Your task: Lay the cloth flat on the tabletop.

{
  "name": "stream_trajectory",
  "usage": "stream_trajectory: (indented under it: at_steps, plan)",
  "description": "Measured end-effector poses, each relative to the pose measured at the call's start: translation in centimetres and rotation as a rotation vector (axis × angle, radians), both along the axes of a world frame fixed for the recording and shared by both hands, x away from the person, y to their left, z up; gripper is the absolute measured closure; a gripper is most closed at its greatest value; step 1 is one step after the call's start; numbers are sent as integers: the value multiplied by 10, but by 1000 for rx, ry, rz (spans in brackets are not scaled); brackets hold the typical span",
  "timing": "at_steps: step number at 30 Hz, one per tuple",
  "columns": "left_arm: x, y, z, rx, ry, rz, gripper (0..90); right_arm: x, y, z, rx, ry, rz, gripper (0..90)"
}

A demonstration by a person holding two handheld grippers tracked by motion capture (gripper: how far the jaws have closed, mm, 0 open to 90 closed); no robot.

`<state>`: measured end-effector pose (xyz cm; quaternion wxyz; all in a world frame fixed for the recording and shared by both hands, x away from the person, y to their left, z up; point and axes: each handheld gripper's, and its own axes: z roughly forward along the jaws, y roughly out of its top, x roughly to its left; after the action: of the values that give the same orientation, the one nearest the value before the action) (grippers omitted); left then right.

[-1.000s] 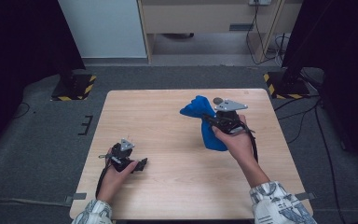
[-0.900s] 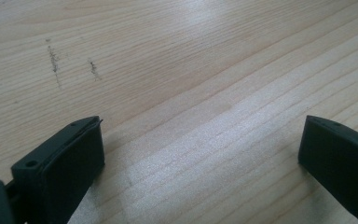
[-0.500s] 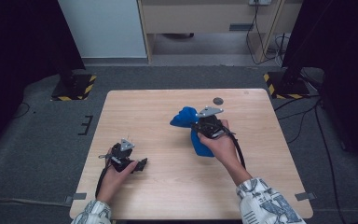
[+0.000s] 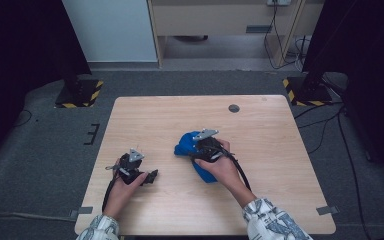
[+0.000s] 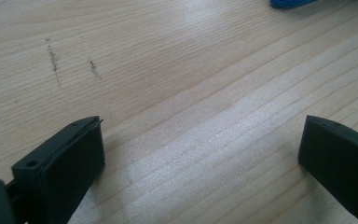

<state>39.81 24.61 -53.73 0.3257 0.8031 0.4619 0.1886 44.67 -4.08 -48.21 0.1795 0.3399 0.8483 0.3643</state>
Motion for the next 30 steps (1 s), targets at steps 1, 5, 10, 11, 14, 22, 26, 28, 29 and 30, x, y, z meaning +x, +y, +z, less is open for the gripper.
stream_trajectory:
  at_steps: [1,5,10,11,14,22,26,28,29,30]
  plan:
    - [0,0,0,0,0,0,0,0,0,0,0,0,0,302]
    - [0,0,0,0,0,0,0,-8,-3,14,39,-32,0,150]
    - [0,0,0,0,0,0,0,-12,-13,25,61,-45,-3,138]
    - [0,0,0,0,0,0,0,-12,-15,26,60,-46,-4,141]
    - [0,0,0,2,-2,5,0,-13,-27,29,57,-52,-1,157]
    - [-5,0,2,17,-33,14,53,-17,-65,26,73,-51,-14,243]
    - [-10,0,7,6,-65,21,56,-22,-80,14,64,-13,-46,328]
    - [-11,0,9,1,-73,24,57,-23,-82,11,62,-11,-45,345]
    - [-14,-1,11,-4,-83,28,59,-23,-88,3,62,-8,-41,399]
    - [-14,-1,11,-4,-83,28,61,-23,-88,3,62,-8,-41,399]
